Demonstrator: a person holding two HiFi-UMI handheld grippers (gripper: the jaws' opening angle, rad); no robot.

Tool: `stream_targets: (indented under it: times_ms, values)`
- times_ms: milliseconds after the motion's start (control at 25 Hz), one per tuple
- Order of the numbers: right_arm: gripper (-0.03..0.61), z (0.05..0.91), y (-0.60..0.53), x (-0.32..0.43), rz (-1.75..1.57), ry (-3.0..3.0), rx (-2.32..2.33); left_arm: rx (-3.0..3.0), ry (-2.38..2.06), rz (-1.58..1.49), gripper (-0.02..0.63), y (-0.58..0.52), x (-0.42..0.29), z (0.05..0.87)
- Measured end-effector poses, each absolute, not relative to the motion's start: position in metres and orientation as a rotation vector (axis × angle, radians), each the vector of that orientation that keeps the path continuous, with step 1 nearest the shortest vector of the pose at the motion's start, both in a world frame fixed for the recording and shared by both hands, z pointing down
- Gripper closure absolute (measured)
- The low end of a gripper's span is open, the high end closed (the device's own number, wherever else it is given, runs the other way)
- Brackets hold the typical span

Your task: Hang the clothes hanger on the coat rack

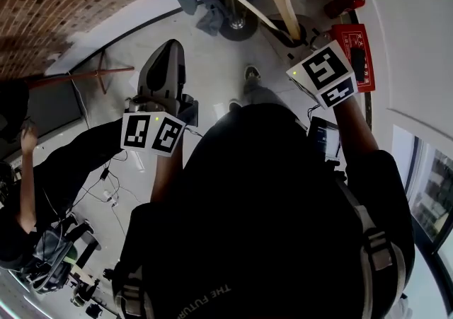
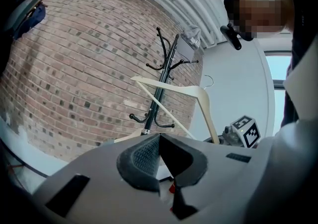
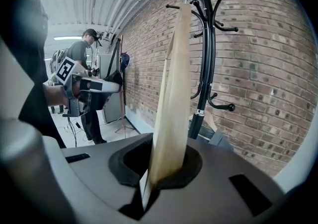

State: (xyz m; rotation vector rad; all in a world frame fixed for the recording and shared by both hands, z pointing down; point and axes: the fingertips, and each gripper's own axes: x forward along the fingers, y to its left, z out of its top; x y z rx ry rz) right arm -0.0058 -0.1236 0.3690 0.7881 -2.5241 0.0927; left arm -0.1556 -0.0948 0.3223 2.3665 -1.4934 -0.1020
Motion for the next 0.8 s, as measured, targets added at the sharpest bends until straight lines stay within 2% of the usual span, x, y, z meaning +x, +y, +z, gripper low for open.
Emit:
stream_targets:
  times_ms: [400,800]
  values:
    - [0.549,0.389,-0.190,0.019,0.079,-2.514,0.677,2.316,-1.587,-0.083,0.600,-0.162,-0.137,0.327]
    - [0.549,0.413,-0.207,-0.011,0.070,-2.528,0.441,2.258,-1.698,-0.071,0.600,-0.188,-0.155,0.327]
